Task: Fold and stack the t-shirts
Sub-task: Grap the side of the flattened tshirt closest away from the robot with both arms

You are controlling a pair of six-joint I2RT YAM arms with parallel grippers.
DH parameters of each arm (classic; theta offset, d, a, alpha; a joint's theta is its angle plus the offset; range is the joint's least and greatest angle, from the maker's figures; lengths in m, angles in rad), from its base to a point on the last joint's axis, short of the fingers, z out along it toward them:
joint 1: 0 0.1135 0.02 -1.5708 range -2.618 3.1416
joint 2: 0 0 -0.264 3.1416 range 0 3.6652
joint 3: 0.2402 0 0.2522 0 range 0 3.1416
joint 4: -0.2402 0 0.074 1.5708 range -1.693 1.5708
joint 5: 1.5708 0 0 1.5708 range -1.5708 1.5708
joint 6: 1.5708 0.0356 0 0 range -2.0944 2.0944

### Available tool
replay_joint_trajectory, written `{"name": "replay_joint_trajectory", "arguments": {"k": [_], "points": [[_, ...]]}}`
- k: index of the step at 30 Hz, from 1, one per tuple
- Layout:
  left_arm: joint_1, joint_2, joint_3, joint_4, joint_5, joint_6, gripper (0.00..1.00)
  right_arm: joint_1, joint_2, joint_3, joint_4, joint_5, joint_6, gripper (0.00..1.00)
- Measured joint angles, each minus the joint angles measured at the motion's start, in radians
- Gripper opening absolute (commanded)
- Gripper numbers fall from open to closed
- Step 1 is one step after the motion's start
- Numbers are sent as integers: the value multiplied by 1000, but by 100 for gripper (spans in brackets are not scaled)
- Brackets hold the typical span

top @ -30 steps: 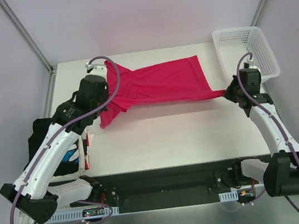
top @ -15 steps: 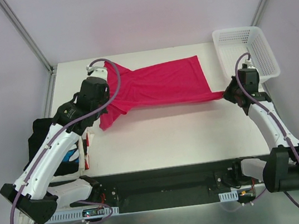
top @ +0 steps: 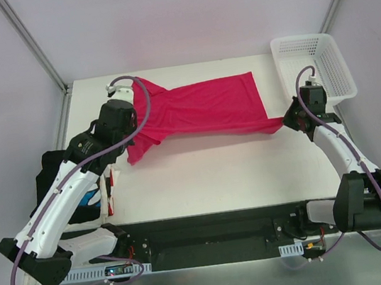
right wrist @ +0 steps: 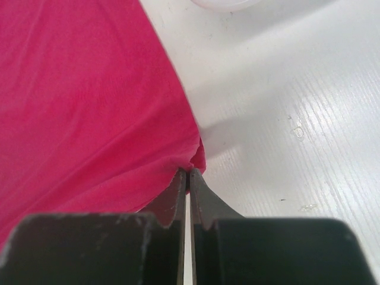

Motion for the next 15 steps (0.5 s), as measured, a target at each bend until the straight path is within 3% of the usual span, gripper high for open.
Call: {"name": "replay_joint_trajectory", "arguments": {"k": [15], "points": [[0,-13,-25,-10,-7,-4,0,-3,3,41,11,3,1,1]]}}
